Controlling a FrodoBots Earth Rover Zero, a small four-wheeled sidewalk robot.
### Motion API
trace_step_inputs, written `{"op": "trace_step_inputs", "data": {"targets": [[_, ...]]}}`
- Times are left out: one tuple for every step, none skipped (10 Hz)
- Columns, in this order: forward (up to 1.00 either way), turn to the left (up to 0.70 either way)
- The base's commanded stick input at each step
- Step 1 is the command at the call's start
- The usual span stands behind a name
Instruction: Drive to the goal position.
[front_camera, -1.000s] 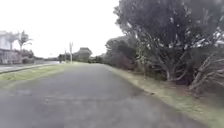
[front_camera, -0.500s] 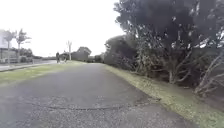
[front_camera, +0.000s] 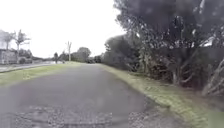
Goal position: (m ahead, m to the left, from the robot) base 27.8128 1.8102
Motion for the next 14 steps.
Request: {"op": "trace_step_inputs", "data": {"targets": [[0.70,0.00],[0.70,0.00],[0.70,0.00],[0.70,0.01],[0.70,0.00],[0.70,0.00],[0.70,0.00],[0.70,0.00],[0.70,0.01],[0.70,0.00],[0.70,0.00],[0.70,0.02],[0.70,0.35],[0.70,0.35]]}}
